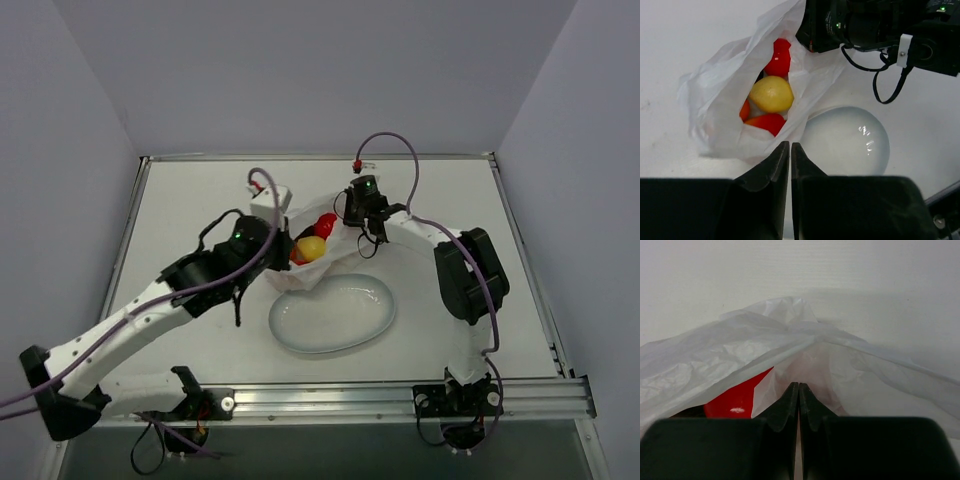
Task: Take the fake fruits out of the plastic bag
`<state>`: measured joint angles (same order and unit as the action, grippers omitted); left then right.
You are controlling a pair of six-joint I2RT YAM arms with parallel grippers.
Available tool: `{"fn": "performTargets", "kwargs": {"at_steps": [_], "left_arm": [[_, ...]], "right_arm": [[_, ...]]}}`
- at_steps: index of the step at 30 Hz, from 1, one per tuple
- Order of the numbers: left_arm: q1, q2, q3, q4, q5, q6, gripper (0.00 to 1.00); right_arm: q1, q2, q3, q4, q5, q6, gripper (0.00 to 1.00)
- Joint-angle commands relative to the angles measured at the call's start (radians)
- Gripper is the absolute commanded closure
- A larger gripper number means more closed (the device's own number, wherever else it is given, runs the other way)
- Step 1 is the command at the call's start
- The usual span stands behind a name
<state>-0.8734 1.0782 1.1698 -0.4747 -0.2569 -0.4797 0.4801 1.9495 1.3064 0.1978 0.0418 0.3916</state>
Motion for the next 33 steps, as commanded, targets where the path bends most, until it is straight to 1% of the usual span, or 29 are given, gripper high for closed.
{"fn": "performTargets", "kwargs": {"at_steps": [1, 2, 3, 5, 8, 10, 12, 13, 17, 20, 25, 27, 28, 29, 30, 31, 32, 33], "left_arm": [[-0.021, 0.172, 0.112, -0.019, -0.102, 0.122, 0.94], [-0.015, 0.240, 0.129, -0.010, -0.128, 0.136, 0.78], [-0.003, 0.276, 0.163, -0.005, -0.140, 0.151, 0.69], [0.043, 0.368, 0.192, -0.001, -0.122, 0.182, 0.61], [0.082, 0.460, 0.241, 0.011, -0.102, 0.239, 0.59], [0.102, 0.499, 0.284, 0.011, -0.099, 0.286, 0.53], [0.140, 0.564, 0.323, -0.008, -0.064, 0.318, 0.46], [0.148, 0.583, 0.343, -0.016, -0.056, 0.331, 0.44], [0.159, 0.663, 0.398, -0.021, -0.099, 0.400, 0.33], [0.160, 0.698, 0.403, -0.007, -0.117, 0.455, 0.25], [0.195, 0.756, 0.401, 0.005, -0.150, 0.518, 0.22], [0.211, 0.766, 0.390, 0.025, -0.150, 0.520, 0.25], [0.224, 0.770, 0.384, 0.042, -0.150, 0.520, 0.30], [0.232, 0.772, 0.381, 0.051, -0.151, 0.521, 0.56], [0.237, 0.775, 0.378, 0.059, -0.154, 0.518, 0.72], [0.246, 0.779, 0.373, 0.071, -0.154, 0.515, 0.95], [0.251, 0.778, 0.370, 0.082, -0.153, 0.501, 0.97], [0.255, 0.767, 0.358, 0.091, -0.145, 0.494, 0.98]], "right_arm": [[0.006, -0.078, -0.012, 0.005, 0.020, -0.008, 1.00], [0.006, -0.086, -0.018, 0.003, 0.018, -0.008, 1.00], [0.006, -0.089, -0.022, 0.003, 0.018, -0.010, 1.00], [0.008, -0.099, -0.030, 0.003, 0.015, -0.013, 1.00], [0.008, -0.118, -0.047, 0.003, 0.010, -0.019, 1.00], [0.006, -0.126, -0.058, 0.003, 0.003, -0.020, 1.00], [0.008, -0.132, -0.061, 0.005, -0.006, -0.020, 1.00], [0.009, -0.133, -0.061, 0.005, -0.013, -0.022, 1.00], [0.009, -0.135, -0.062, 0.003, -0.020, -0.028, 1.00], [0.008, -0.135, -0.065, -0.001, -0.019, -0.036, 1.00], [0.005, -0.135, -0.084, 0.000, -0.020, -0.045, 1.00], [0.005, -0.136, -0.093, -0.004, -0.013, -0.049, 1.00], [0.006, -0.142, -0.098, -0.006, -0.007, -0.051, 1.00], [0.006, -0.147, -0.113, -0.008, -0.002, -0.053, 1.00], [0.003, -0.155, -0.124, -0.009, 0.019, -0.051, 1.00], [0.002, -0.171, -0.136, -0.009, 0.030, -0.051, 1.00], [0.002, -0.179, -0.162, -0.009, 0.038, -0.048, 1.00], [0.000, -0.199, -0.176, -0.009, 0.053, -0.045, 1.00]]}}
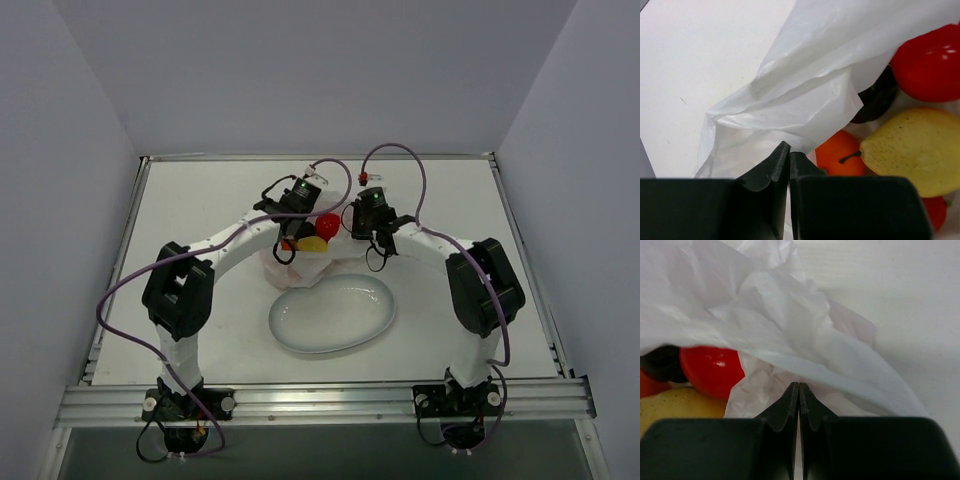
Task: Take the fake fruits out of the plastic bag
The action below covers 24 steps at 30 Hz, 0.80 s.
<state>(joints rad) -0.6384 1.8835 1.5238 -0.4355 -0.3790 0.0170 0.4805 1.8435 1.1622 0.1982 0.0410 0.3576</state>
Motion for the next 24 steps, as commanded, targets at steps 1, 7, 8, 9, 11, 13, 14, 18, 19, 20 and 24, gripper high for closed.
{"fn": "performTargets", "kwargs": {"at_steps": [1, 7, 8, 9, 11, 13, 14, 18, 19, 20, 24], "left_arm": [[0.028, -0.049, -0.005, 0.081, 0.017, -0.005, 0.98], [0.074, -0.138, -0.117, 0.231, 0.211, -0.176, 0.98], [0.092, -0.144, -0.131, 0.250, 0.236, -0.211, 0.98], [0.103, -0.156, -0.145, 0.270, 0.262, -0.232, 0.98], [0.124, -0.170, -0.195, 0.342, 0.351, -0.296, 0.98], [0.137, -0.184, -0.220, 0.394, 0.379, -0.321, 0.98], [0.137, -0.187, -0.237, 0.402, 0.379, -0.333, 0.98], [0.140, -0.221, -0.290, 0.474, 0.379, -0.370, 0.98], [0.141, -0.227, -0.301, 0.483, 0.379, -0.377, 0.98], [0.143, -0.230, -0.319, 0.491, 0.384, -0.391, 0.98], [0.151, -0.242, -0.352, 0.540, 0.420, -0.423, 0.98]], "right_arm": [[-0.002, -0.104, -0.048, -0.008, 0.062, -0.009, 1.00], [-0.002, -0.187, -0.183, -0.006, 0.173, 0.015, 1.00], [-0.003, -0.196, -0.202, -0.008, 0.183, 0.018, 1.00], [-0.005, -0.214, -0.231, -0.006, 0.191, 0.021, 1.00], [0.000, -0.237, -0.252, -0.006, 0.189, 0.026, 1.00], [0.013, -0.288, -0.266, -0.009, 0.189, 0.027, 1.00], [0.023, -0.308, -0.263, -0.014, 0.197, 0.029, 0.99], [0.098, -0.394, -0.219, -0.048, 0.226, 0.041, 0.69], [0.110, -0.398, -0.201, -0.048, 0.233, 0.047, 0.66], [0.124, -0.397, -0.191, -0.046, 0.237, 0.063, 0.59], [0.168, -0.319, -0.153, -0.005, 0.228, 0.081, 0.47]]}}
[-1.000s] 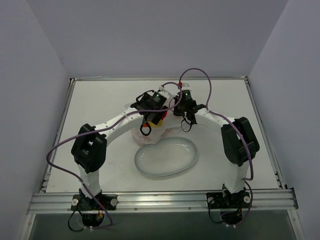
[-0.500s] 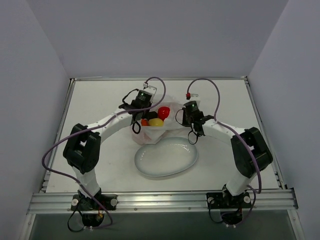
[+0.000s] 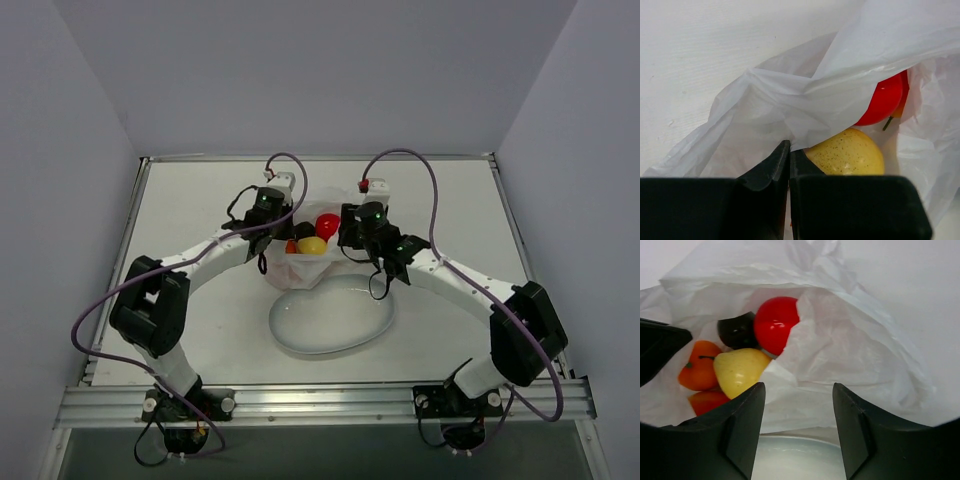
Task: Take the fake fruits out of the plastic bag
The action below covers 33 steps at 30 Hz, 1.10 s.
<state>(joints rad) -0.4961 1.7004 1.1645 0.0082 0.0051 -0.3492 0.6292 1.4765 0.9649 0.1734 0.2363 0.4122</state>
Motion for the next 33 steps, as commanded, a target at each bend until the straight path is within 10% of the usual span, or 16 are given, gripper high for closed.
{"fn": "performTargets", "kwargs": {"at_steps": [1, 10, 17, 27, 33], "left_arm": [[0.008, -0.061, 0.001, 0.105, 0.045, -0.065, 0.98], [0.028, -0.085, -0.009, 0.134, 0.107, -0.082, 0.98], [0.050, -0.099, -0.005, 0.142, 0.145, -0.089, 0.98], [0.051, -0.094, -0.061, 0.185, 0.148, -0.108, 0.98], [0.041, -0.110, -0.072, 0.207, 0.176, -0.128, 0.98]], "right_arm": [[0.020, 0.076, 0.057, 0.024, 0.031, 0.031, 0.47], [-0.019, 0.277, 0.155, 0.024, 0.092, 0.016, 0.43], [-0.046, 0.236, 0.061, 0.038, 0.130, 0.030, 1.00], [-0.049, 0.235, -0.081, 0.072, 0.115, 0.073, 1.00], [-0.042, 0.081, -0.095, 0.043, 0.106, 0.044, 0.46]]}}
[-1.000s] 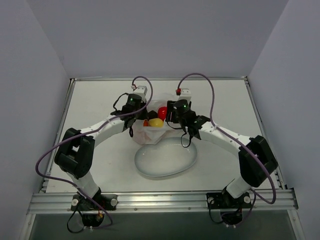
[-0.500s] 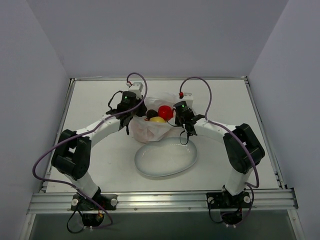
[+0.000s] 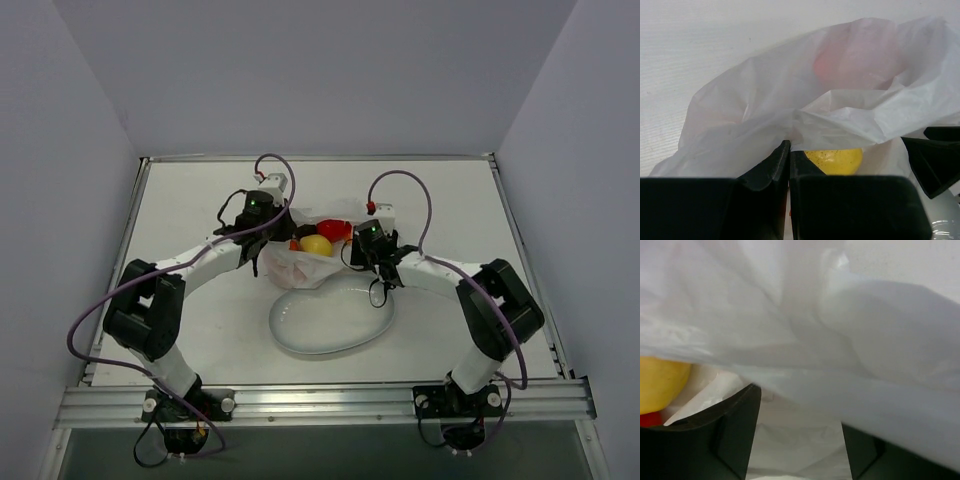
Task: Take the fake fruits out of the plastic bag
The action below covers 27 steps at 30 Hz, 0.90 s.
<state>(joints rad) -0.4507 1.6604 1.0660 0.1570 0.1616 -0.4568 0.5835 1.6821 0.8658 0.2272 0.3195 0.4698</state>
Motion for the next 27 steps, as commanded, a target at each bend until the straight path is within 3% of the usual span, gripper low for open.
{"fn": "performTargets", "kwargs": {"at_steps": [1, 2, 7, 10, 11, 15, 17, 20, 27], "left_arm": [[-0.006, -0.073, 0.020, 0.058, 0.019, -0.022, 0.98], [-0.011, -0.080, 0.015, 0.062, 0.021, -0.025, 0.98], [-0.017, -0.096, -0.012, 0.079, 0.016, -0.048, 0.98], [-0.028, -0.109, -0.021, 0.088, -0.003, -0.052, 0.98], [-0.032, -0.119, -0.024, 0.085, -0.014, -0.052, 0.98], [-0.055, -0.136, -0.043, 0.082, -0.042, -0.043, 0.98], [-0.069, -0.140, -0.047, 0.075, -0.060, -0.033, 0.98], [-0.080, -0.145, -0.058, 0.081, -0.076, -0.025, 0.98], [-0.091, -0.157, -0.113, 0.107, -0.126, -0.017, 0.98]], "right_arm": [[0.006, -0.145, 0.009, -0.028, 0.006, -0.023, 0.40], [0.019, -0.180, 0.015, -0.073, 0.006, -0.031, 0.35], [0.075, -0.318, 0.016, -0.146, 0.018, -0.034, 0.32], [0.116, -0.367, 0.041, -0.140, -0.003, -0.023, 0.43], [0.130, -0.358, 0.051, -0.134, -0.008, -0.022, 0.53], [0.176, -0.266, 0.128, -0.115, 0.006, -0.034, 0.76], [0.185, -0.205, 0.168, -0.102, 0.012, -0.043, 0.81], [0.179, -0.094, 0.200, -0.068, 0.010, -0.060, 0.74], [0.173, 0.108, 0.289, -0.025, 0.046, -0.094, 0.37]]}}
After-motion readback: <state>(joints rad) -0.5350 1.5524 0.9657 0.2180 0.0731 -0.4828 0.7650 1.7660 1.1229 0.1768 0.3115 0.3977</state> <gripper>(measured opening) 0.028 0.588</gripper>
